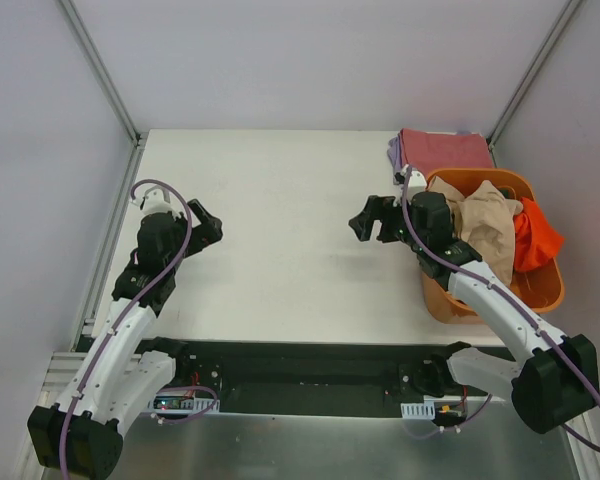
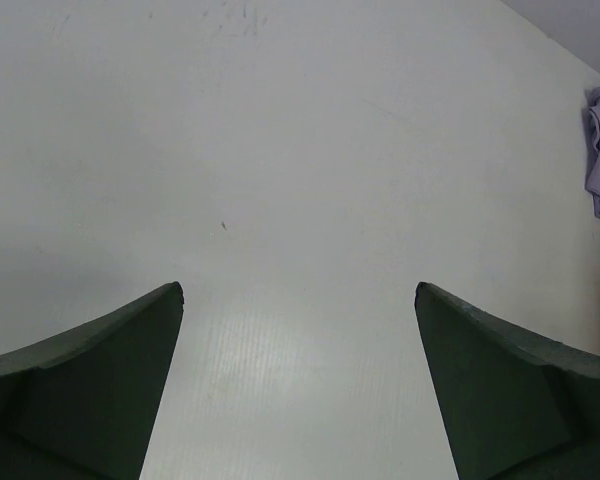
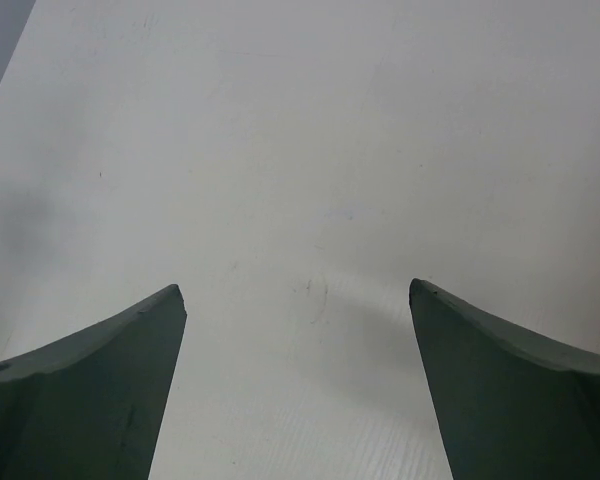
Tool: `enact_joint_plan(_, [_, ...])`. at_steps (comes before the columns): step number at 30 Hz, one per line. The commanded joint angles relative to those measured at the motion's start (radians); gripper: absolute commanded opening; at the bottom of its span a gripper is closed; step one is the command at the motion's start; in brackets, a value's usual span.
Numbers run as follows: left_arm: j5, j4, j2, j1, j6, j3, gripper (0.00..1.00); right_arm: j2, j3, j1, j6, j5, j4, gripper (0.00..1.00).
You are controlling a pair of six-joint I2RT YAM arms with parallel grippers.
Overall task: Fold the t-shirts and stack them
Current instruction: Grab crumpled tshirt from bin with the right arm
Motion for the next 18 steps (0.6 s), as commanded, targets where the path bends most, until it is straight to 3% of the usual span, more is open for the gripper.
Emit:
enact_joint_plan(1, [-0.032, -0.003, -0.001, 0.009, 0.009, 0.049, 0.99, -0.029, 0.04, -0.004, -0.041, 0.091, 0.057, 0.96])
enact_joint_plan(5, [-0.044, -0.003, 0.001, 0.009, 0.01, 0.052, 0.99, -0.032, 0.075, -0.008, -0.101, 0.384, 0.059, 0.96])
enact_joint_plan(8, [-0.044, -0.003, 0.004, 0.009, 0.02, 0.051, 0.99, 0.008, 0.205, -0.046, -0.04, 0.587, -0.121, 0.96])
enact_joint_plan(14, [-0.063, 0.015, 0.042, 0.009, 0.012, 0.049, 0.99, 0.051, 0.368, -0.235, 0.048, 0.7, -0.369, 0.96])
enact_joint_plan(18, [-0.02, 0.016, 0.116, 0.009, 0.027, 0.058, 0.99, 0.072, 0.411, -0.427, 0.106, 0.675, -0.469, 0.96])
